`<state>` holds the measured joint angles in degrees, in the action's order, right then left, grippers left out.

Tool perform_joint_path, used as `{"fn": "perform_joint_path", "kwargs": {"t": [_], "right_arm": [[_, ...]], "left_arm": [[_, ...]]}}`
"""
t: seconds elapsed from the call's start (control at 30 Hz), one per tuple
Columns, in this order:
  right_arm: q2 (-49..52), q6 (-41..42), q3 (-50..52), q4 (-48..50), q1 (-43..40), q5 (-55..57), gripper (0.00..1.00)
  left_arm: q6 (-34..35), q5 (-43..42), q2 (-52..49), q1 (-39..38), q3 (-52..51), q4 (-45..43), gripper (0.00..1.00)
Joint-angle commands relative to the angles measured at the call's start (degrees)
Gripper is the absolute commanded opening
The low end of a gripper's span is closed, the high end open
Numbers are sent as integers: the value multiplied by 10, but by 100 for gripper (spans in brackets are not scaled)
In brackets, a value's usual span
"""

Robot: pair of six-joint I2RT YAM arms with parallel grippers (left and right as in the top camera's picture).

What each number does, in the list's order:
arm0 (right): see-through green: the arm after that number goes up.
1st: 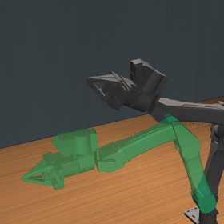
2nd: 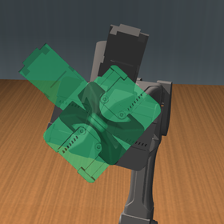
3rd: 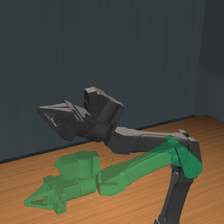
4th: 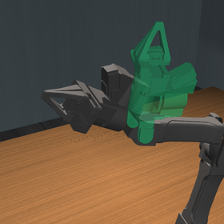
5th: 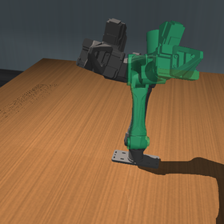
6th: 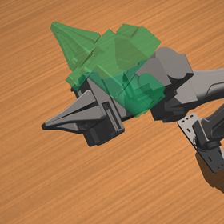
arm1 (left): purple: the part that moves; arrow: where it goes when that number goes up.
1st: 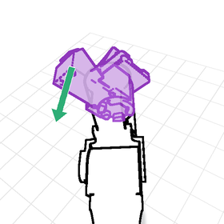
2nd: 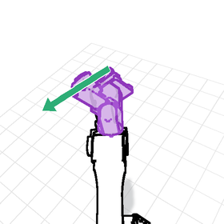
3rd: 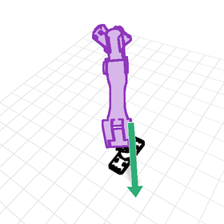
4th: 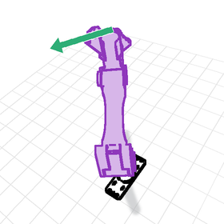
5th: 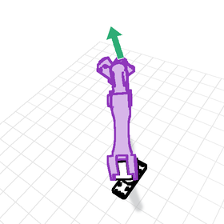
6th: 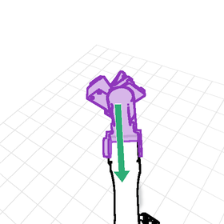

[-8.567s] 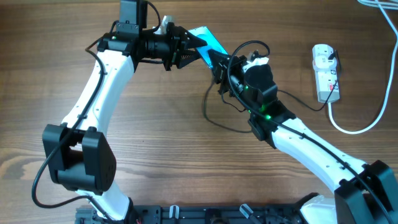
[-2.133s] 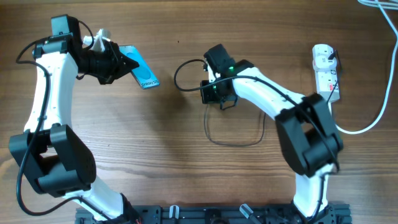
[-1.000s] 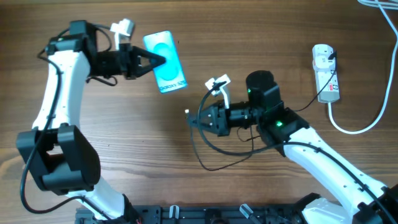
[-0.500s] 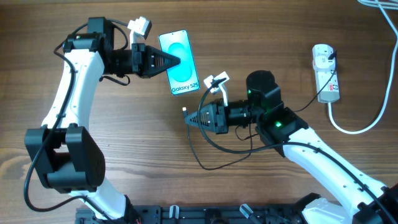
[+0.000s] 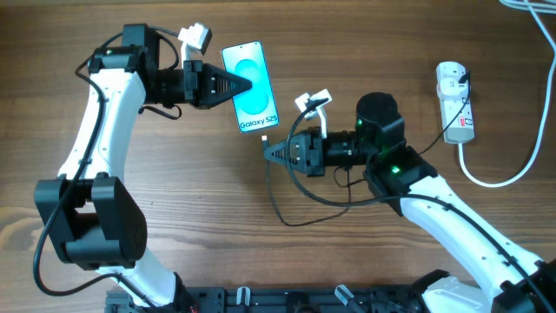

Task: Plug charger to phone and switch on socket
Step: 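Align the plug under the phone held by the left gripper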

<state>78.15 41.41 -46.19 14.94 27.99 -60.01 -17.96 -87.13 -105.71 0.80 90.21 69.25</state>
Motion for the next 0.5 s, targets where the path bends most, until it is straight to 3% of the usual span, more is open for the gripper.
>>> {"fn": "perform_joint_path", "kwargs": {"t": [0.0,0.47], "right_arm": [[-7,11,5,16,-4,-6,4],[-5,21,5,15,-4,-4,4]], "left_arm": [[-13,-32,16,0,1,2,4],[-11,-32,16,-17,1,4,4]]}}
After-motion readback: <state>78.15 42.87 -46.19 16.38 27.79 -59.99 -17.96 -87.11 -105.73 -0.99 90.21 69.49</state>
